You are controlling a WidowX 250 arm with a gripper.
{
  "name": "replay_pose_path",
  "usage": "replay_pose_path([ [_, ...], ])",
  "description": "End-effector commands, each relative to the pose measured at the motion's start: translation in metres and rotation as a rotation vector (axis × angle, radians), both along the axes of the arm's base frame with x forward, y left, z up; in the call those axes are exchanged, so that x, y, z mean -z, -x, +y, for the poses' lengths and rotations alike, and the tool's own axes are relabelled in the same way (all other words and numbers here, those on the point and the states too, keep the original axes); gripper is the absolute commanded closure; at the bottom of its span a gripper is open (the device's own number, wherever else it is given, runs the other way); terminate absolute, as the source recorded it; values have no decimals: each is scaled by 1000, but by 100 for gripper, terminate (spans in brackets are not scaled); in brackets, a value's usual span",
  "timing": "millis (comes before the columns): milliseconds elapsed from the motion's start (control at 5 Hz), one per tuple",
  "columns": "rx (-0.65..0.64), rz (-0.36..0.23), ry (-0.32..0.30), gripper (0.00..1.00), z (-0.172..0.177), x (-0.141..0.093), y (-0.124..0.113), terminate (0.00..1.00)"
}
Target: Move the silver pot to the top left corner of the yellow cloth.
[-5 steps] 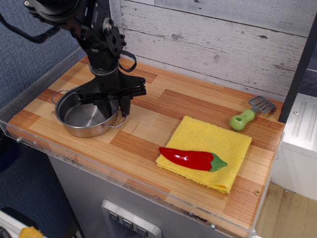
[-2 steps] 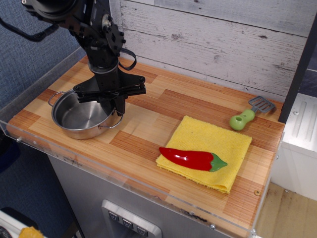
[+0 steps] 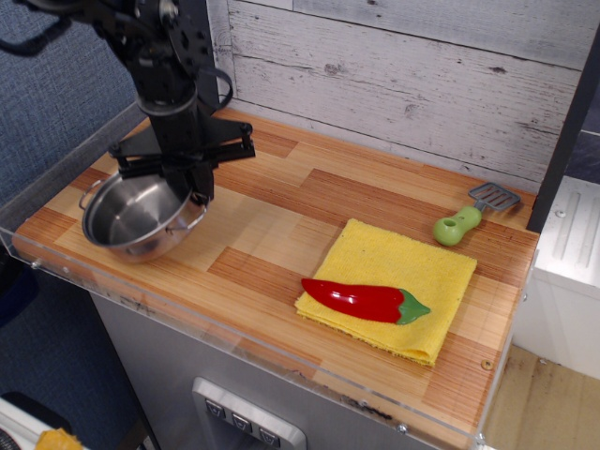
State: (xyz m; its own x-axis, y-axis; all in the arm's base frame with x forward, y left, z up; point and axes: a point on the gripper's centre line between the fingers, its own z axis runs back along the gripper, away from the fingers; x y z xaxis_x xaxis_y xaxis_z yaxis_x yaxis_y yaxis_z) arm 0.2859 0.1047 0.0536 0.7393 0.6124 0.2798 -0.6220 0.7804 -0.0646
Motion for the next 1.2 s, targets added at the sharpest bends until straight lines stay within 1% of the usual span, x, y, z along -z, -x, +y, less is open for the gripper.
replay_pose_path([
  [0,48,-127,-36,100,-3,-61,-20,0],
  [200,150,-146,-48,100,-20,-73,-40,0],
  [400,317,-188,-54,100,-42,-83,-65,0],
  [600,443,-218,-58,100,-67,-90,-86,0],
  [800,541,-224,-48,100,-89,-83,-98,0],
  [1000,596,-201,-21,100,-105,-63,-94,0],
])
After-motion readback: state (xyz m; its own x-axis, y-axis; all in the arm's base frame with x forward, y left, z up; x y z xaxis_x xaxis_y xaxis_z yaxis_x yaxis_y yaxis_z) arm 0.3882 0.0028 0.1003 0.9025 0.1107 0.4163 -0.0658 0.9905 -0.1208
